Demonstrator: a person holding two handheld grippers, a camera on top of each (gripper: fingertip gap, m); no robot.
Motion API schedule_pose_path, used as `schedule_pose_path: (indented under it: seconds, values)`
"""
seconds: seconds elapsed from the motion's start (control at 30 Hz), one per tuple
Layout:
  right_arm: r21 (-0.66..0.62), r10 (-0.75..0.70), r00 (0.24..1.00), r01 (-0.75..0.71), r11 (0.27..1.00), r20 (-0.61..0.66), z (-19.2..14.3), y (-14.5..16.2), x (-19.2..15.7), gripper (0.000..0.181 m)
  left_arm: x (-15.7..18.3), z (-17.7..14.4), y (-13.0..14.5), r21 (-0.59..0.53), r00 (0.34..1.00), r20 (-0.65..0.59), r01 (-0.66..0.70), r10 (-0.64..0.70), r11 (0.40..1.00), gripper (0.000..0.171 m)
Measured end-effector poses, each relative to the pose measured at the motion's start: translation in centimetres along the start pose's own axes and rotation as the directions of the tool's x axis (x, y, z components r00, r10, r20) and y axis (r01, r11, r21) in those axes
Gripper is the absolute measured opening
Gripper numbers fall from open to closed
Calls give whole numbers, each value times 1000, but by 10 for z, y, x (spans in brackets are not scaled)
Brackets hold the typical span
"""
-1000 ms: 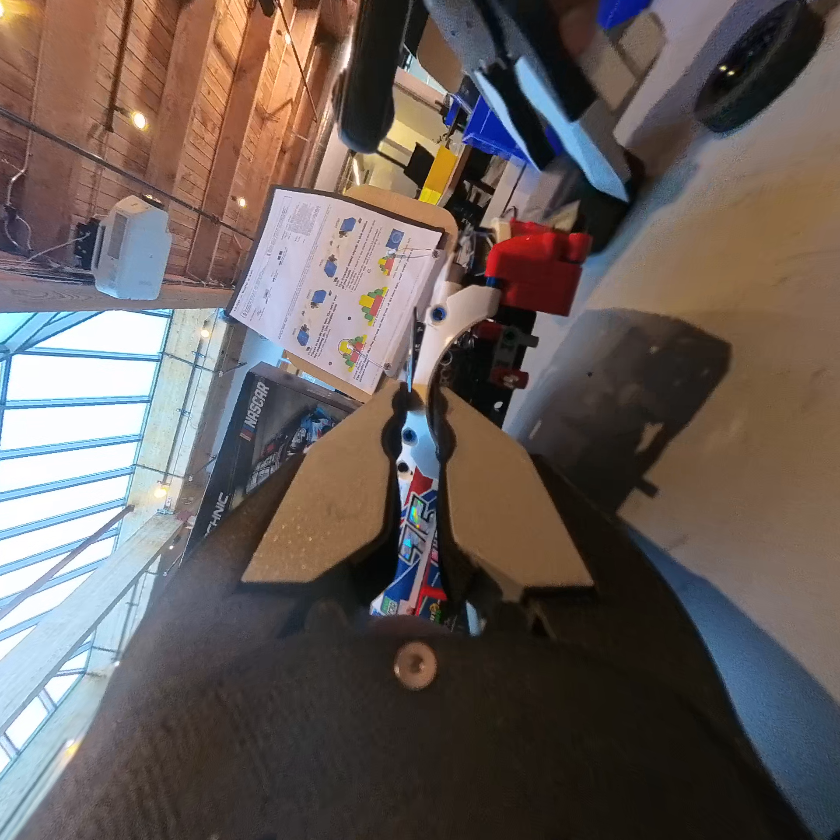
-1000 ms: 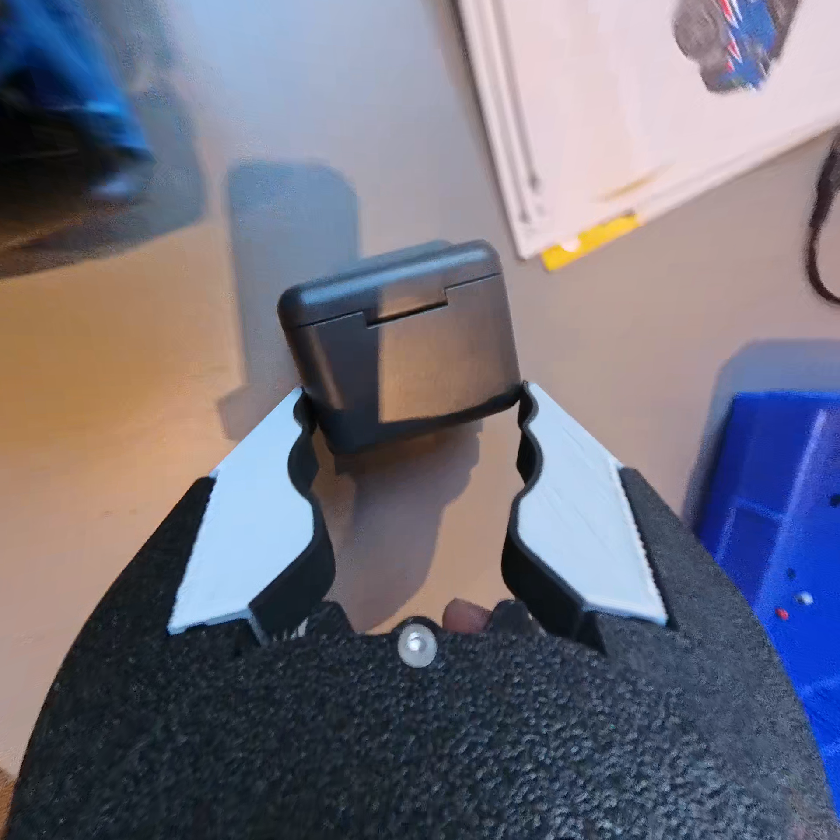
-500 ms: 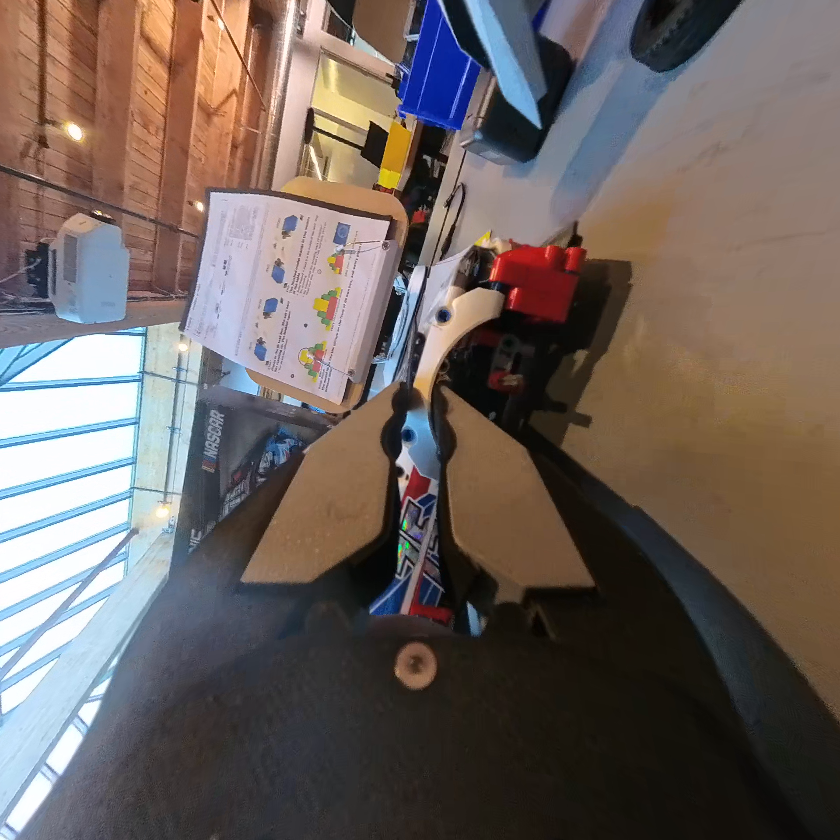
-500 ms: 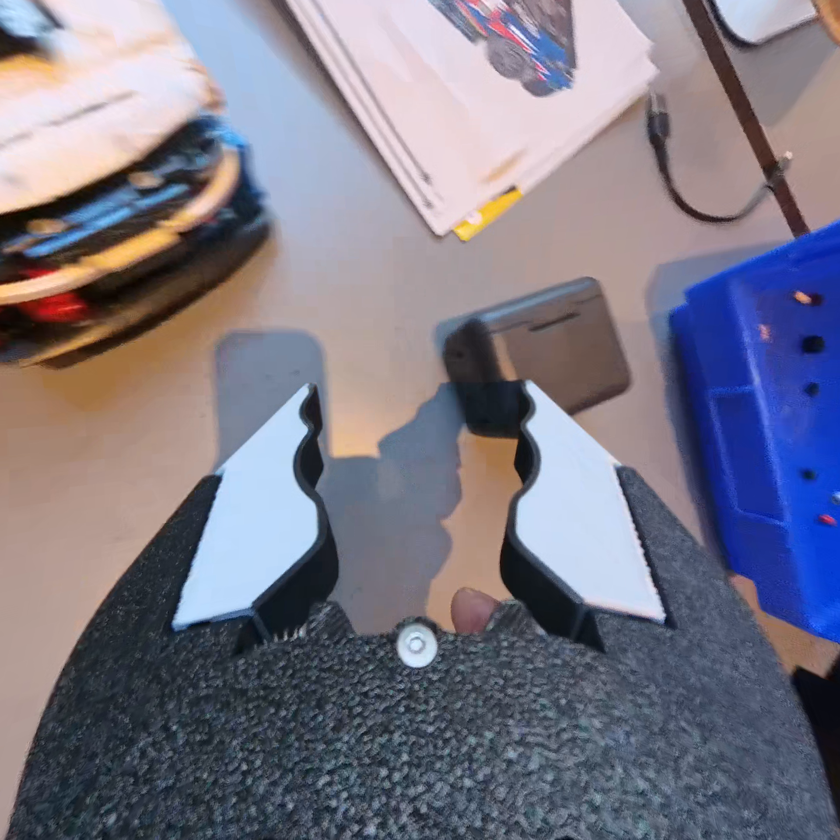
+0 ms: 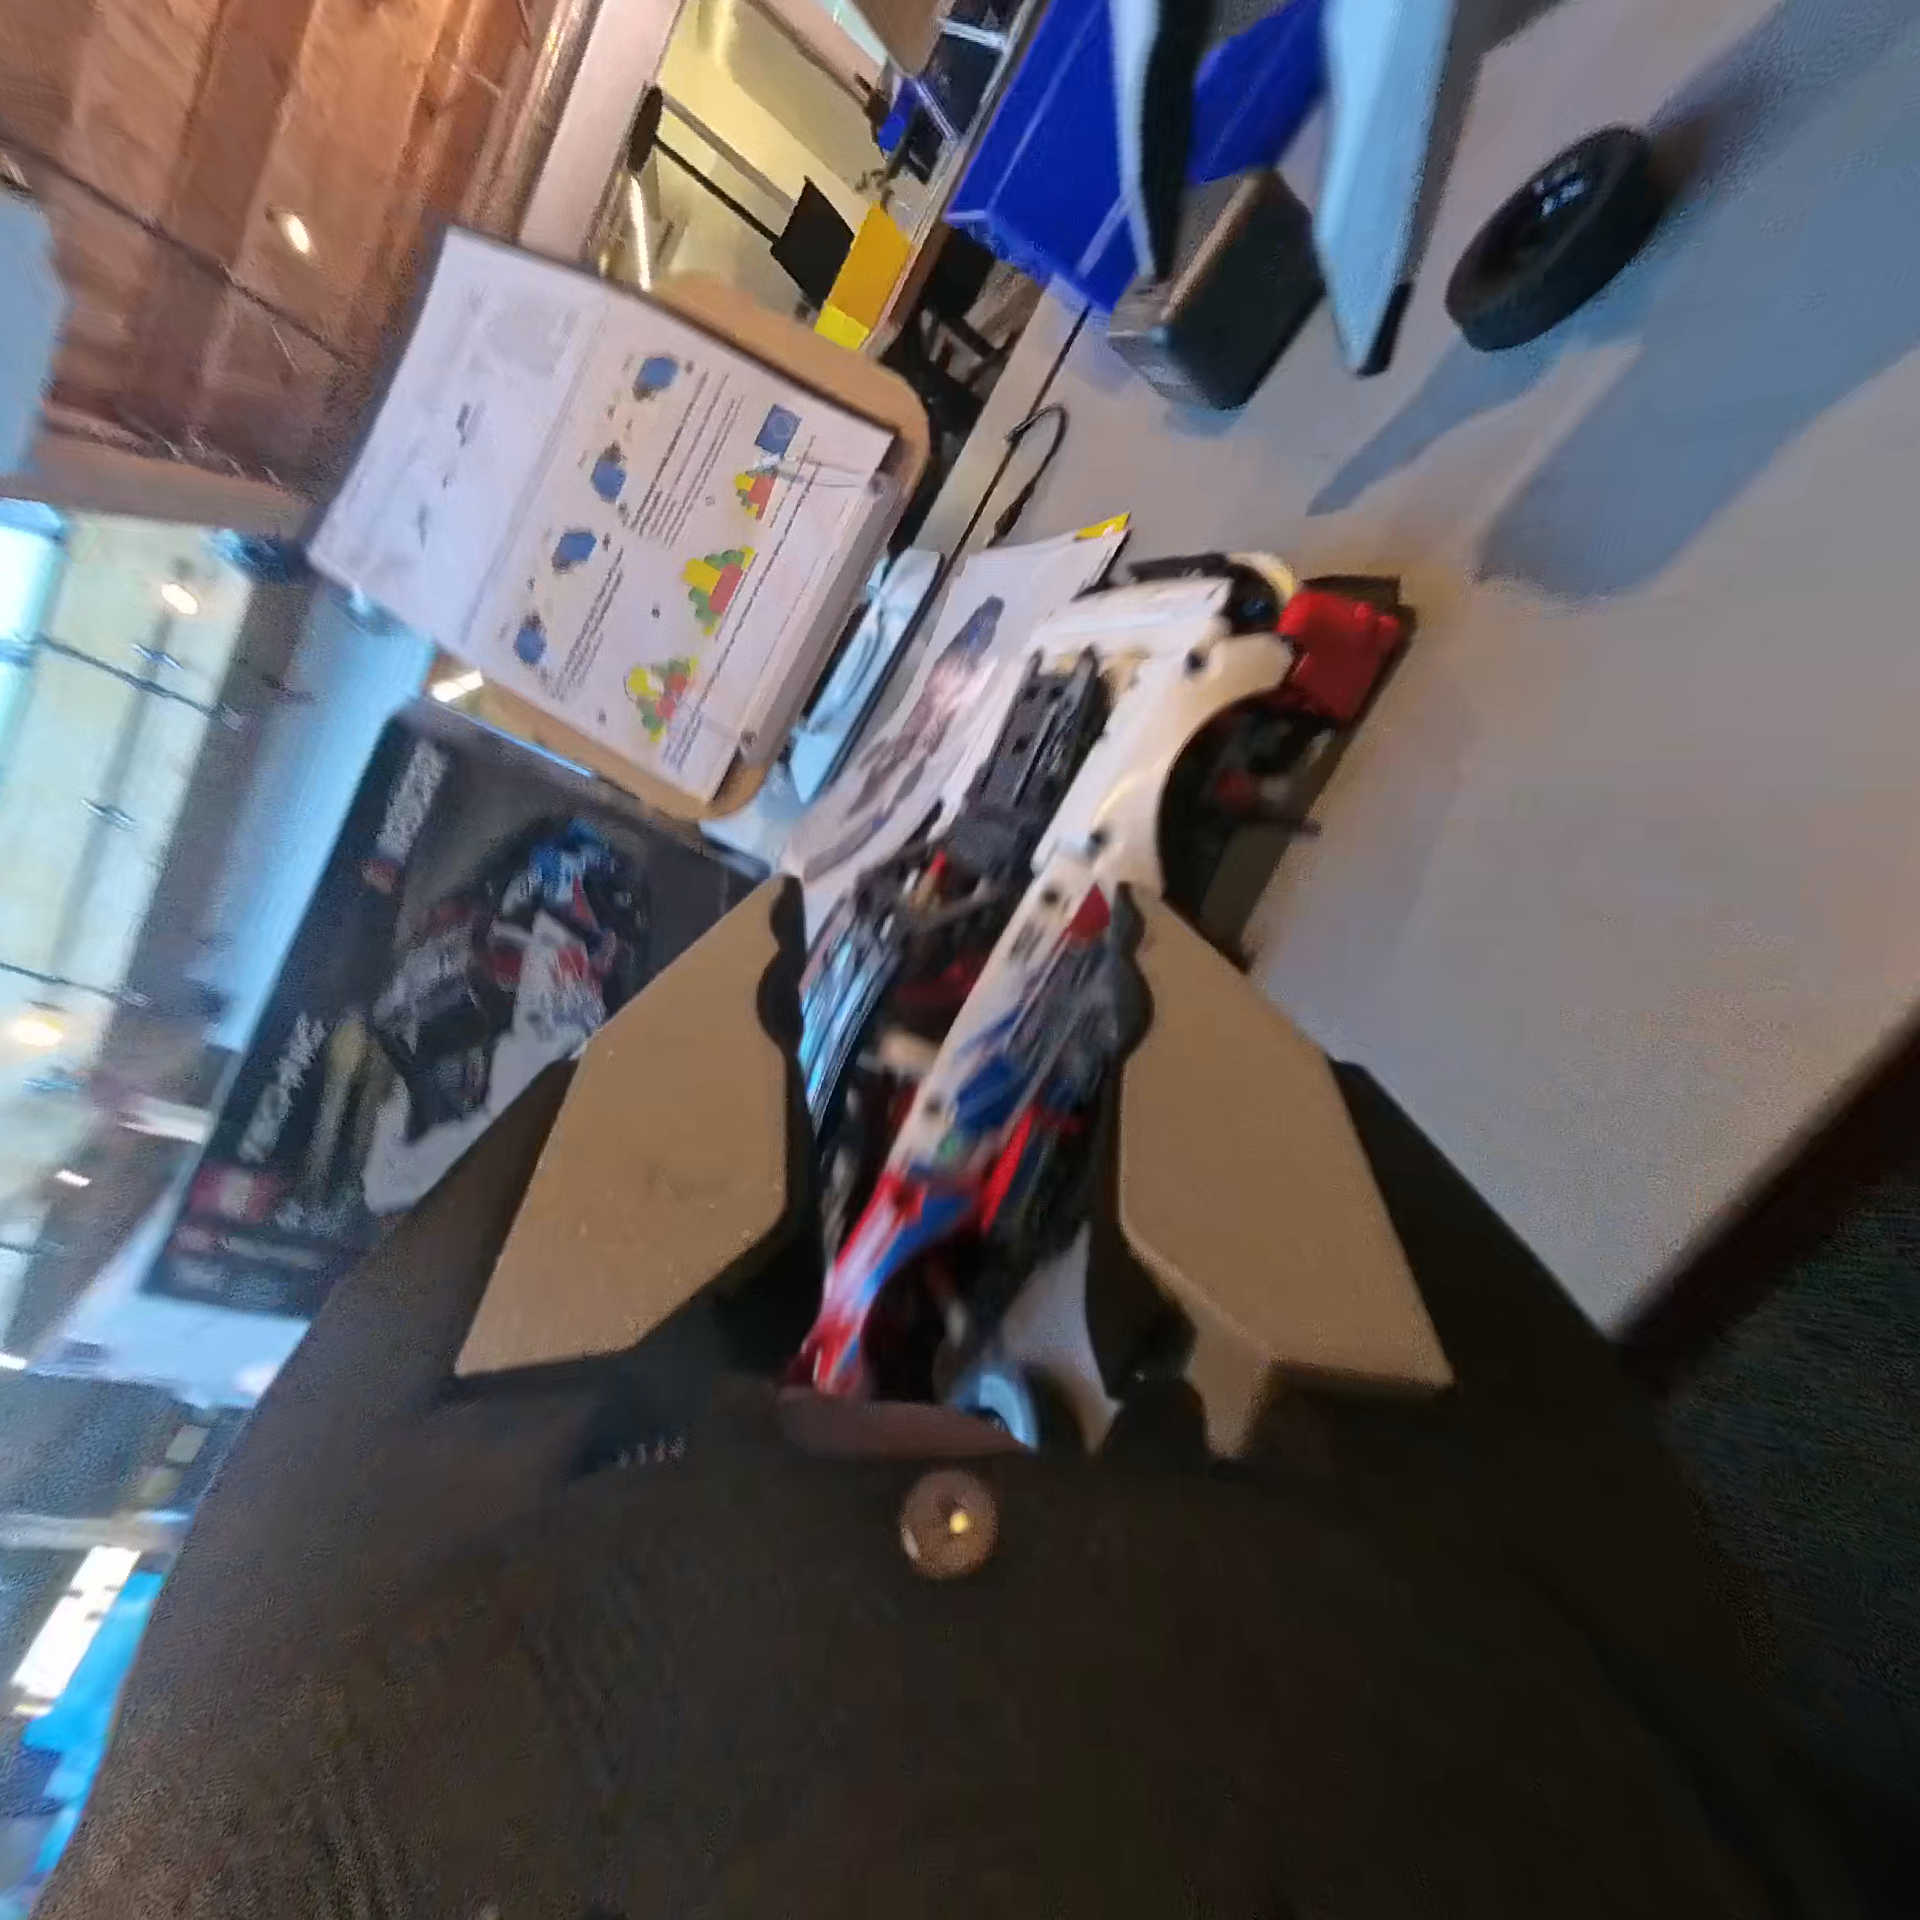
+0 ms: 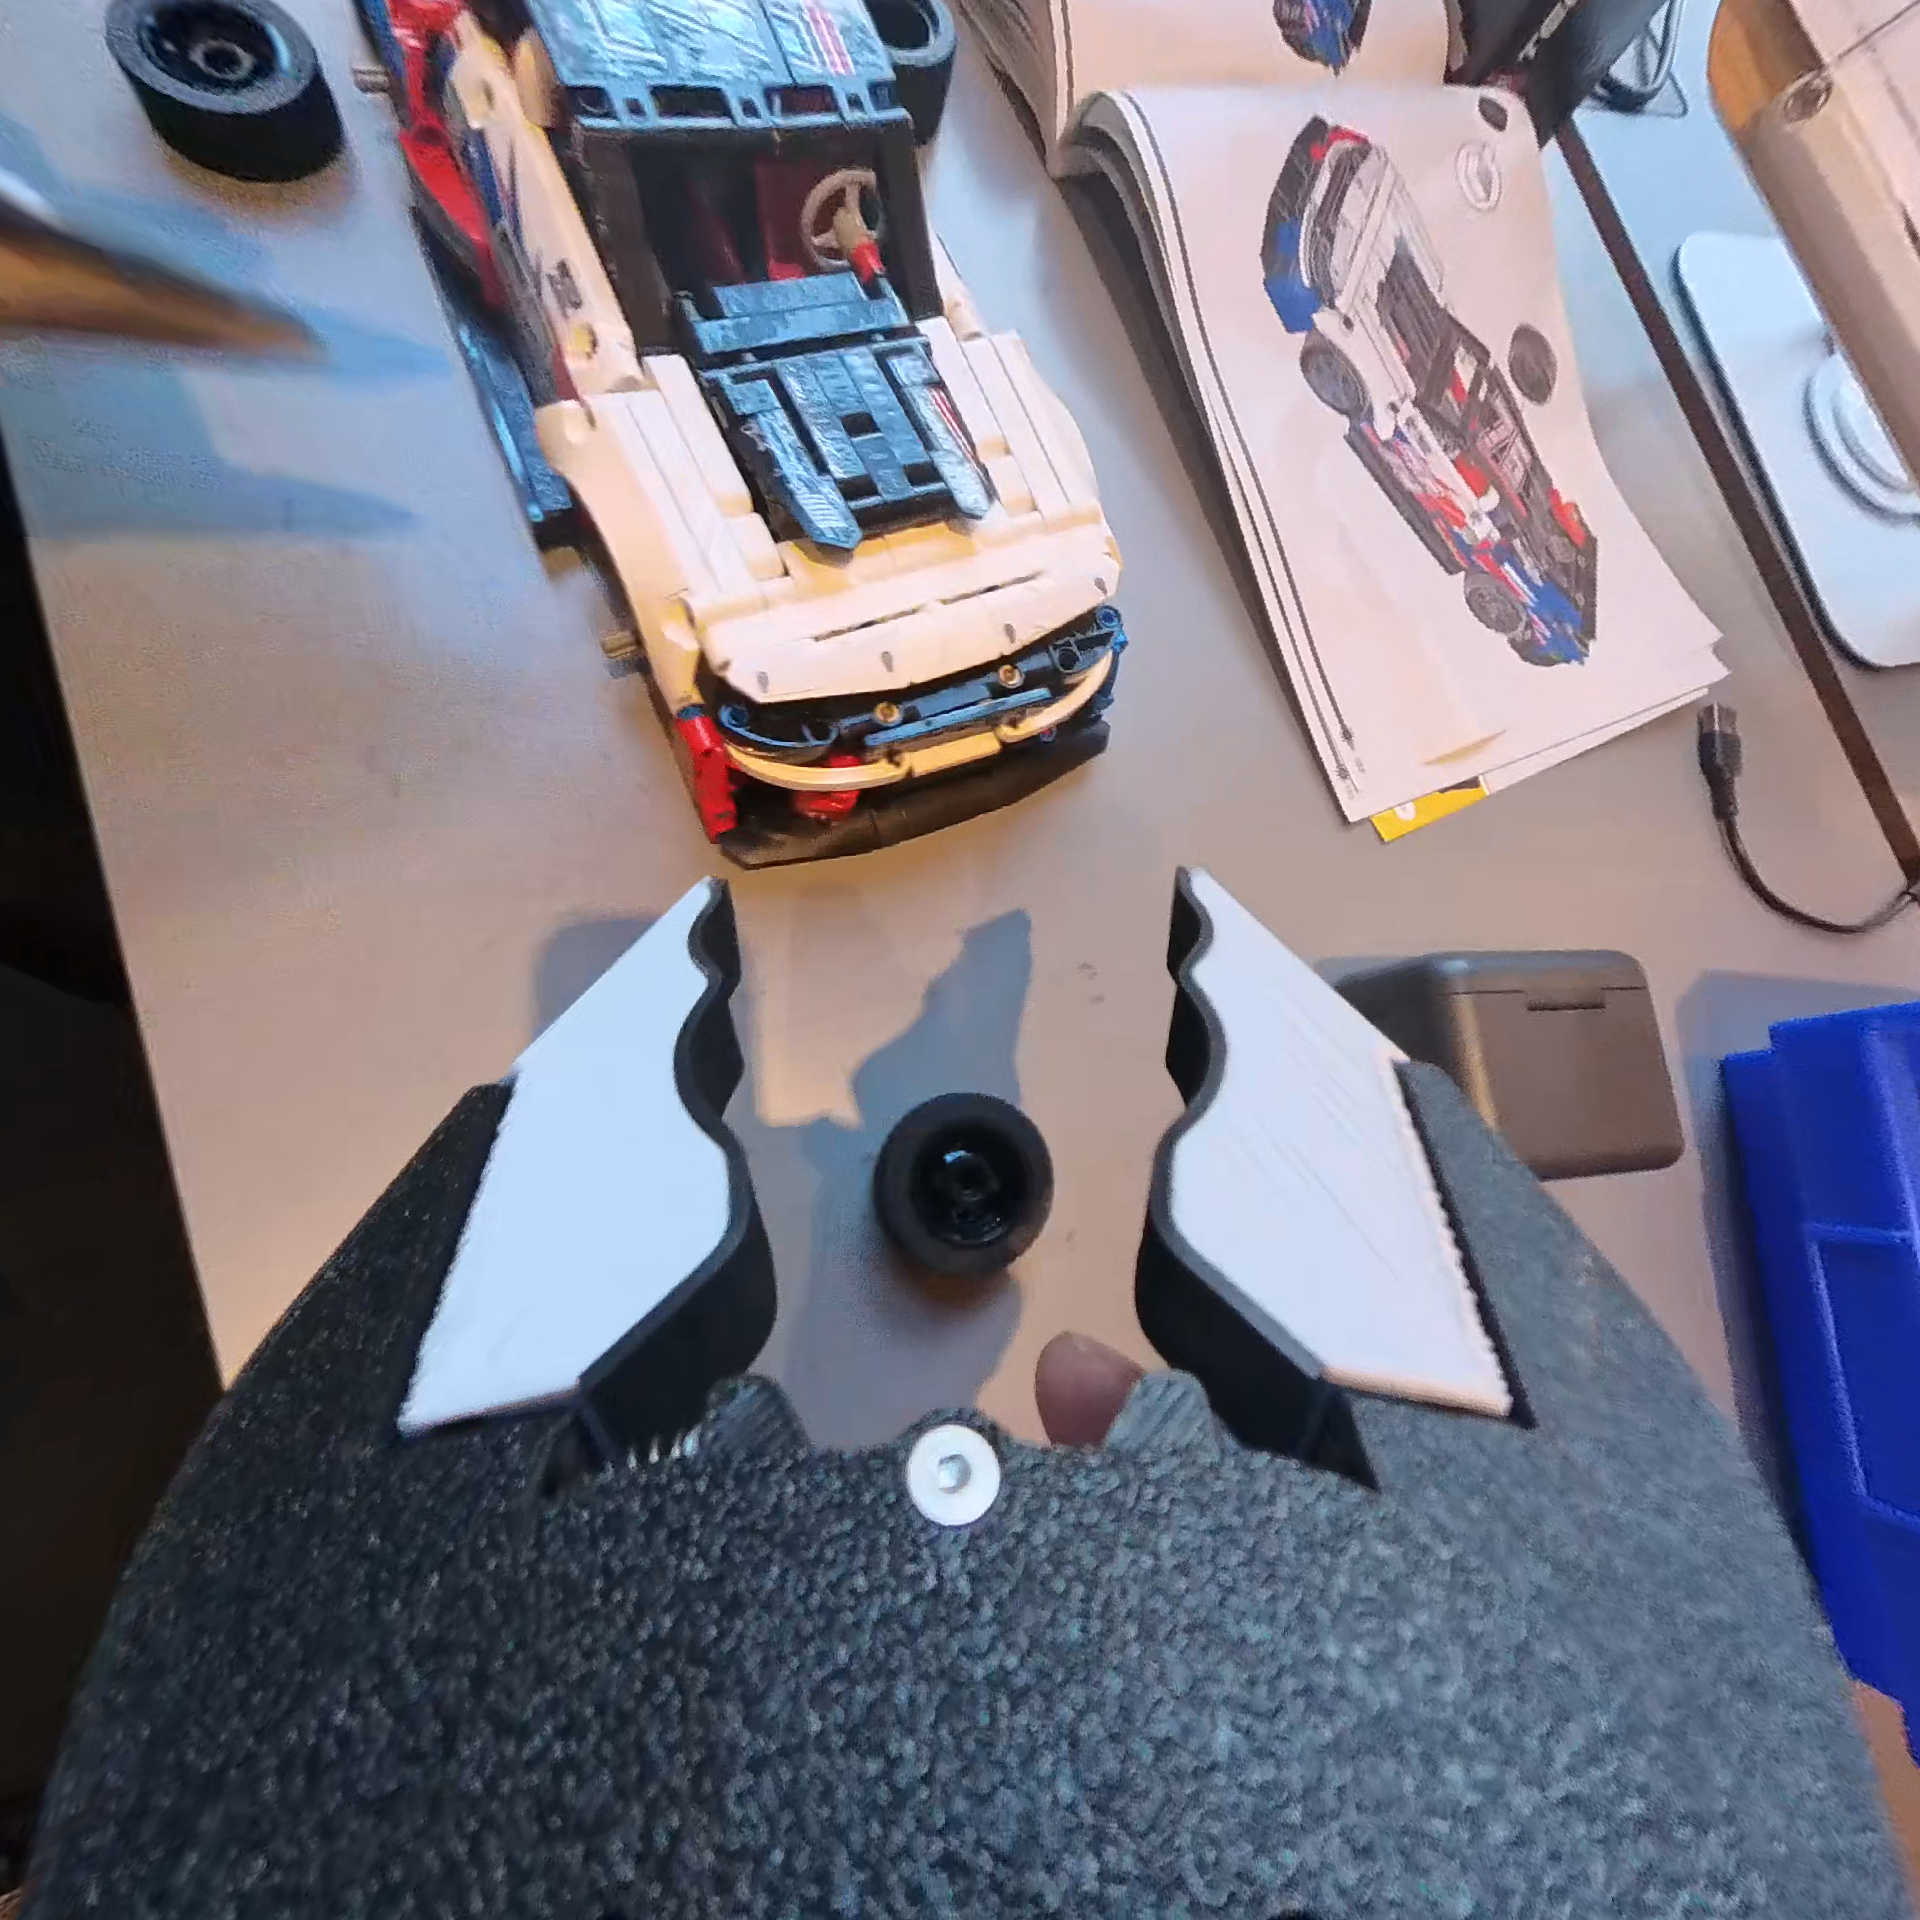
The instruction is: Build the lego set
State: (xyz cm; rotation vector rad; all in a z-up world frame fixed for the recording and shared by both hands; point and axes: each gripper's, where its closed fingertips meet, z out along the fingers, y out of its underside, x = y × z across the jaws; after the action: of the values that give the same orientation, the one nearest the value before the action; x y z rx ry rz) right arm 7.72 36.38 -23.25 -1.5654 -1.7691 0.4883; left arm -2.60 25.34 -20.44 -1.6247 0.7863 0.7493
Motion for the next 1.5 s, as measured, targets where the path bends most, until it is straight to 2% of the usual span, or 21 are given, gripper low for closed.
schedule_pose_path:
  seconds: [0.07, 0.17, 0.23, 0.33, 0.43, 0.53, 0.6, 0.73, 0.83, 0.9, 1.0, 1.03, 1.07, 1.1, 1.13, 1.2, 1.23, 1.3, 1.33, 1.4, 1.5]
  values:
    - [17, -26, 1000, 26, 1000, -17, -5, 0, -5, 77, -26, -35, 34, -65, 992, 1, 126, -126, 990, 53]
    - [-10, -41, 996, 40, 999, -75, -12, 13, -2, 73, -29, -56, 102, -285, 930, -86, 320, -357, 904, 56]
    - [-40, -15, 996, 11, 999, -93, -24, 30, 8, 75, -24, -55, 120, -341, 893, -113, 377, -435, 861, 55]
    - [-65, 87, 986, -97, 993, -139, -54, 57, 31, 85, -15, -44, 135, -375, 887, -105, 384, -450, 844, 56]
    - [-28, 150, 983, -153, 988, -102, -73, 68, 26, 78, -10, -34, 136, -354, 858, -111, 437, -501, 827, 38]
    - [-40, 166, 985, -168, 985, -57, -64, 74, 13, 74, -2, -30, 144, -389, 857, -129, 419, -500, 820, 1]
    - [-30, 190, 981, -191, 981, -20, -48, 71, 7, 74, -2, -30, 144, -372, 864, -124, 415, -487, 830, 0]
    - [23, 205, 973, -208, 978, 111, -13, 40, -20, 73, -7, -41, 149, -400, 849, -108, 439, -517, 805, 0]
    - [21, 160, 979, -164, 986, 123, 8, 22, -34, 75, -10, -53, 150, -420, 798, -91, 511, -595, 750, 23]
    - [14, 149, 978, -152, 988, 148, 18, 14, -42, 79, -6, -53, 145, -427, 759, -114, 544, -641, 722, 54]
    - [-3, 124, 986, -124, 992, 110, 29, 13, -38, 79, 1, -46, 145, -443, 749, -110, 551, -653, 707, 71]
    - [-7, 130, 985, -130, 991, 114, 31, 13, -39, 80, 8, -44, 141, -448, 729, -137, 559, -671, 698, 69]
    - [-8, 141, 983, -141, 990, 120, 33, 13, -40, 80, 15, -41, 137, -445, 712, -170, 561, -681, 698, 57]
    - [-13, 151, 981, -150, 989, 124, 35, 13, -41, 80, 19, -39, 131, -423, 705, -195, 566, -682, 707, 28]
    - [-20, 156, 980, -154, 988, 122, 38, 14, -41, 80, 20, -38, 129, -410, 710, -206, 562, -674, 718, 12]
    - [-20, 152, 982, -151, 988, 113, 41, 14, -41, 79, 17, -39, 132, -411, 748, -189, 529, -636, 743, 11]
    - [-24, 152, 982, -150, 988, 112, 41, 16, -42, 79, 11, -43, 140, -415, 800, -170, 472, -576, 778, 12]
    - [-23, 163, 981, -161, 987, 102, 38, 17, -40, 79, -20, -57, 170, -440, 933, -81, 283, -351, 852, 12]
    - [-17, 177, 978, -176, 984, 111, 37, 17, -40, 79, -39, -65, 189, -473, 976, -49, 163, -210, 866, 12]
    - [-10, 207, 966, -208, 978, 153, 35, 15, -42, 79, -65, -75, 220, -511, 998, -67, -32, -2, 859, 12]
    - [-4, 230, 957, -233, 973, 178, 38, 14, -41, 79, -77, -70, 251, -448, 992, -108, -106, 64, 888, 16]
